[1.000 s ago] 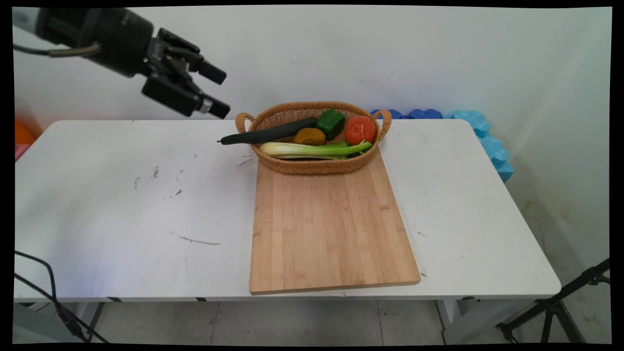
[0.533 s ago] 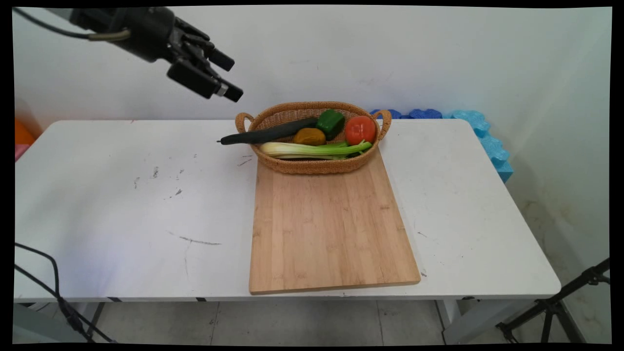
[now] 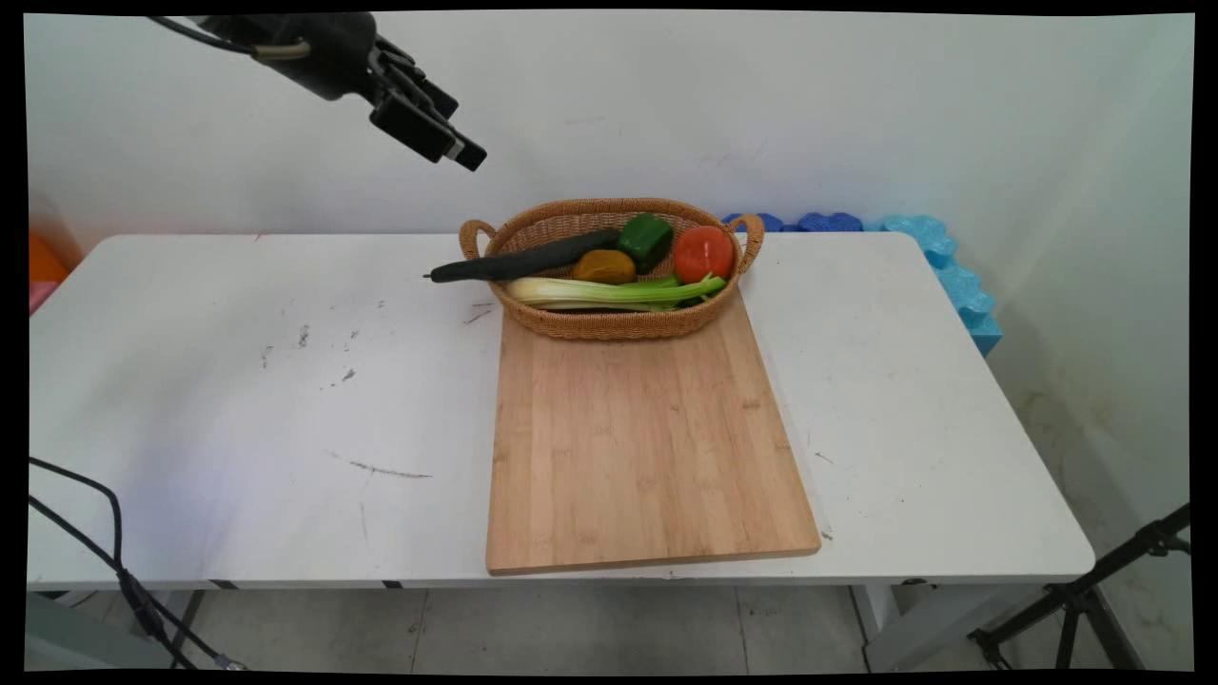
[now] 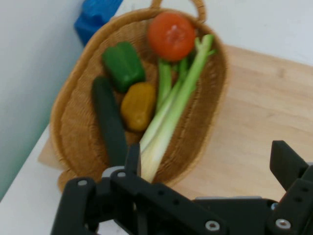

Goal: Pick up the cucumber from the vegetable basket

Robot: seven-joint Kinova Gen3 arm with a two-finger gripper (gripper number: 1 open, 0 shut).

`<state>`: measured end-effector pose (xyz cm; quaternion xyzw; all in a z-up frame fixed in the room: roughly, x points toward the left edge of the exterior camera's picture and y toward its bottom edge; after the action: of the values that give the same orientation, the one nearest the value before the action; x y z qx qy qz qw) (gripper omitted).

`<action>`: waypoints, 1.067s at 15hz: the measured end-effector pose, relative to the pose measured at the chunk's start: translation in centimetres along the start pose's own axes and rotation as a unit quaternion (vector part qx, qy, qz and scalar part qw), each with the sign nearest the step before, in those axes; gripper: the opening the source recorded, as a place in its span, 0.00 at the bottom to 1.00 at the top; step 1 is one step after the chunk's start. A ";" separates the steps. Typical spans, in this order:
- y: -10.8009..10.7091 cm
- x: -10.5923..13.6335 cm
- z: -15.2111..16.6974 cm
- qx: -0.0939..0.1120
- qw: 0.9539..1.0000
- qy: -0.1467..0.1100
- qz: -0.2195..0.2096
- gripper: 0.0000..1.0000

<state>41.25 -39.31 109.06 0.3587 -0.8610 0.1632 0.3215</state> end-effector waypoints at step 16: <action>-6.9 -1.8 8.7 0.078 0.990 -0.058 -0.106 1.00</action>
<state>43.37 -47.64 101.75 0.4812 -0.8197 0.1740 0.2573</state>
